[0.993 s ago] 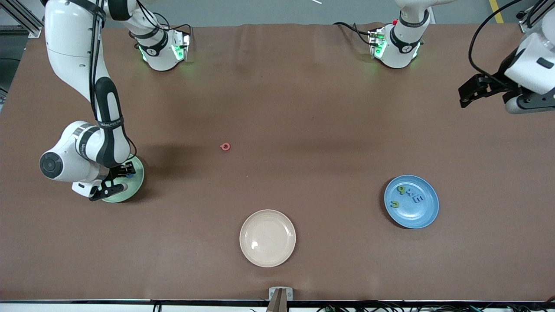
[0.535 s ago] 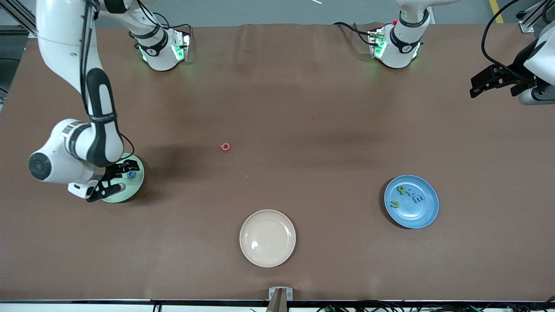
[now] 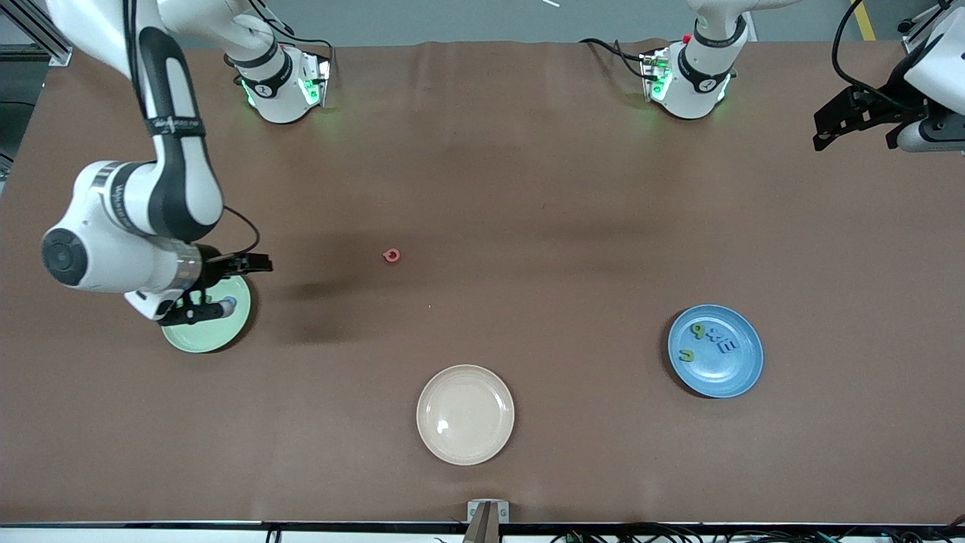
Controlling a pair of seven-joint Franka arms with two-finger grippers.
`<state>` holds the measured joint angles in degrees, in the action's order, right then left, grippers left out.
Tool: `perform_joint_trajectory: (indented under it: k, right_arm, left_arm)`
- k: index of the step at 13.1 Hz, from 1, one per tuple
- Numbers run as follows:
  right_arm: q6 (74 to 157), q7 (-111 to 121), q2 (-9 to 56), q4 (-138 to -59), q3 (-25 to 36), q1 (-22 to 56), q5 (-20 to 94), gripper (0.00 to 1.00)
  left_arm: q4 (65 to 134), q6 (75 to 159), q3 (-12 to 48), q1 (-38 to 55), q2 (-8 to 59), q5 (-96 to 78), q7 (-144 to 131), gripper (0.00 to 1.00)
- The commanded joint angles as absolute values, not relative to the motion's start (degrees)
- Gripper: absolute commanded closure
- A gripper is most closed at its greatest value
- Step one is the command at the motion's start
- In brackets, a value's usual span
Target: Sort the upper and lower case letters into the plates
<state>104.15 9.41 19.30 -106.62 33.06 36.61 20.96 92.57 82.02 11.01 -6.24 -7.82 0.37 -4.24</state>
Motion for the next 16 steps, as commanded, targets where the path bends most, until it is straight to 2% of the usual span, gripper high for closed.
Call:
perform_joint_trajectory:
  k: [1, 3, 9, 10, 16]
  right_arm:
    - [105.1, -3.9, 15.6, -110.3, 33.2, 44.4, 19.6, 0.0]
    - [107.4, -10.3, 15.6, -111.2, 33.1, 49.2, 19.6, 0.0]
    - [134.6, -21.7, 16.4, -125.4, 32.8, 60.3, 19.9, 0.0]
    - [137.1, -22.8, 17.2, -126.1, 32.7, 61.4, 20.0, 0.0]
    - [140.2, -27.4, 23.0, -125.5, 32.5, 65.2, 20.5, 0.0]
  left_arm:
    - [93.6, 83.0, 10.7, -6.4, -8.7, -0.5, -3.7, 0.0]
    - [93.2, 82.9, 10.5, -6.5, -8.7, -0.5, -3.6, 0.0]
    - [93.2, 82.9, 10.5, -7.6, -8.7, -0.6, -3.0, 0.0]
    - [93.2, 83.0, 10.5, -7.6, -8.2, -0.6, -3.0, 0.0]
    - [93.2, 83.7, 10.5, -7.6, -7.8, -1.6, -3.1, 0.0]
